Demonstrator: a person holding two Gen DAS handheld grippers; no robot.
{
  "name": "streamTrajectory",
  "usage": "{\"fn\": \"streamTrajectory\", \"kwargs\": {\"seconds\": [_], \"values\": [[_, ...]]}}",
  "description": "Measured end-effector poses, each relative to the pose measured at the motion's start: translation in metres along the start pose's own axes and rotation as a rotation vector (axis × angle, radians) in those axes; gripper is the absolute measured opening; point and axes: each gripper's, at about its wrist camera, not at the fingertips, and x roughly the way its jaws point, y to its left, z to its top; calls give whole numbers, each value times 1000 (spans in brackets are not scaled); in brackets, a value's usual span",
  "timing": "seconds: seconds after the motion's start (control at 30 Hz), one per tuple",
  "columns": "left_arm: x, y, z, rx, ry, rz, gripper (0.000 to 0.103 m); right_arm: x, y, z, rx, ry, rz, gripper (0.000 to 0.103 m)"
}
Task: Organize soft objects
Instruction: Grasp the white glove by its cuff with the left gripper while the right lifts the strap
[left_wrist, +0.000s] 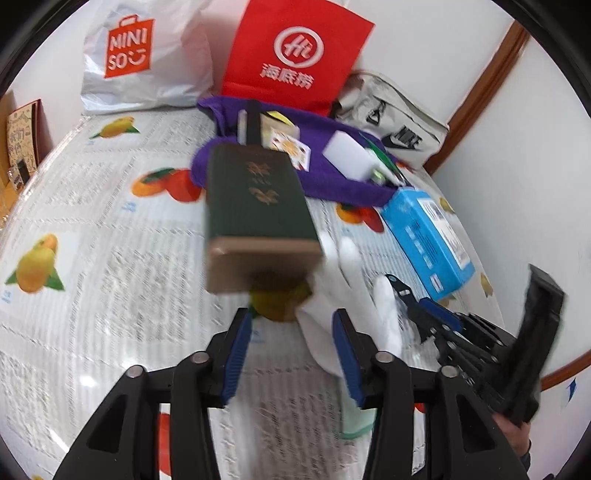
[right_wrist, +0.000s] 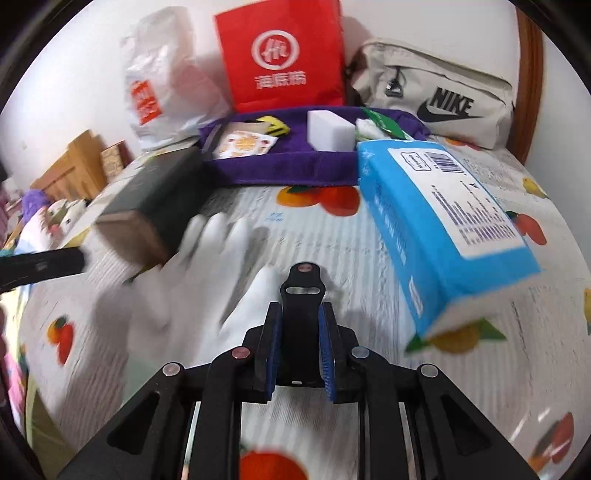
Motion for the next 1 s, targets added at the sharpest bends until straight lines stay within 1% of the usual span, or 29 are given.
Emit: {"fn": "streamTrajectory", "kwargs": {"seconds": [0.03, 0.13, 0.23, 0.3, 0.37, 0.43, 0.53, 0.6, 0.77, 0.83, 0.93, 0.97, 1.0], "values": [[3, -5, -3, 5, 8, 3, 56, -7, 2, -4, -10, -7, 3, 20], [14, -20, -8, 16, 31, 3, 56, -27, 2, -18, -47, -27, -1, 20], [23, -36, -13, 45, 44, 9, 56, -43, -11, -34, -37, -29, -4, 20], [31, -46, -17, 58, 58, 18, 60, -50, -23, -45, -28, -26, -24, 20], [42, -55, -22, 75, 83, 39, 61, -56, -37, -53, -22, -33, -67, 20], [51, -62, -26, 88, 103, 56, 62, -57, -51, -55, -4, -35, -85, 20], [58, -72, -31, 107, 96, 81, 74, -54, -70, -55, 18, -47, -97, 20], [61, -78, -32, 126, 92, 116, 78, -49, -76, -53, 22, -55, -83, 20], [72, -91, -31, 200, 85, 243, 78, -38, -77, -45, 12, -64, -41, 20], [76, -94, -30, 220, 78, 272, 79, -36, -76, -43, 5, -66, -26, 20], [76, -94, -29, 224, 65, 271, 77, -30, -75, -40, -7, -59, -7, 20], [75, -94, -29, 229, 59, 273, 69, -28, -74, -39, -14, -52, -2, 20], [72, -92, -29, 229, 45, 272, 56, -27, -73, -39, -21, -48, 3, 20]]}}
